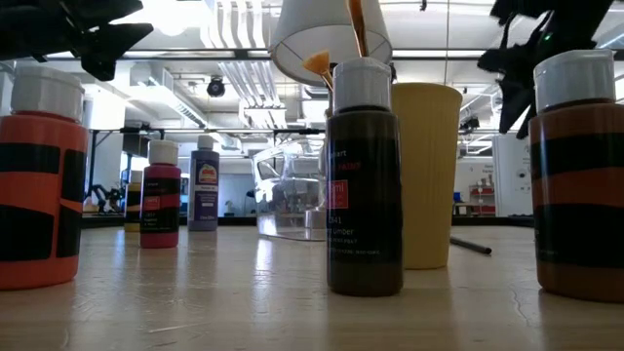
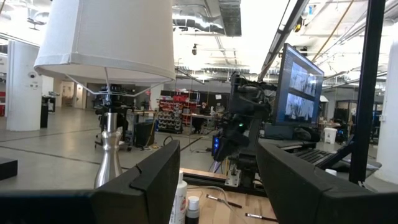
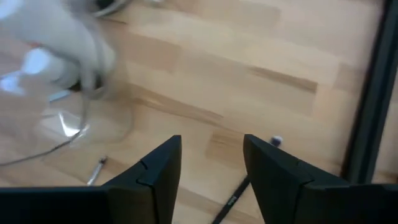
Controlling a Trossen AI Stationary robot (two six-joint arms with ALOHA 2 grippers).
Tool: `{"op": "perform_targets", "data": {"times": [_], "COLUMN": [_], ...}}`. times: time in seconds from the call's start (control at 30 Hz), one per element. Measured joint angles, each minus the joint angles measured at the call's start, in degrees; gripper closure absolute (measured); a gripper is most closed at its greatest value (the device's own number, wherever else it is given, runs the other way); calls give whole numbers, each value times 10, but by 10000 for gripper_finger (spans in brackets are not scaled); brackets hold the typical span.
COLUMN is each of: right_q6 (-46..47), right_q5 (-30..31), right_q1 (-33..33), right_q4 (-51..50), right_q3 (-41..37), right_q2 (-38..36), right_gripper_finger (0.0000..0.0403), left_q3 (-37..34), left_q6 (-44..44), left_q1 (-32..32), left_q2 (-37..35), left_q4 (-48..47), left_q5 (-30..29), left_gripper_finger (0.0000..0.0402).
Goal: Pick & Place Paint Supplies
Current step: Put the black paint brush into the yellow cup
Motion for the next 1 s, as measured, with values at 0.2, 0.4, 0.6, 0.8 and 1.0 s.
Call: {"op": "perform_targets", "data": {"times": [0.2, 0.4, 0.6, 0.8, 1.0], "right_q6": [-60, -98, -122, -147, -155], "right_q5": [-53, -68, -81, -81, -79], "right_q1": [-112, -183, -222, -244, -251], "right_q4": [0, 0, 1, 1, 2], "right_q3": [0, 0, 0, 0, 0], "right_q2": [43, 81, 107, 129, 144], "right_gripper_finger": [214, 206, 216, 230, 234], "left_q3": [0, 0, 0, 0, 0], "left_q6": [0, 0, 0, 0, 0], "left_q1": [0, 0, 0, 0, 0], "left_q2": [0, 0, 0, 0, 0], "left_q4": [0, 0, 0, 0, 0], "left_q5": [0, 0, 0, 0, 0], "left_gripper_finger": [183, 183, 183, 183, 183]}}
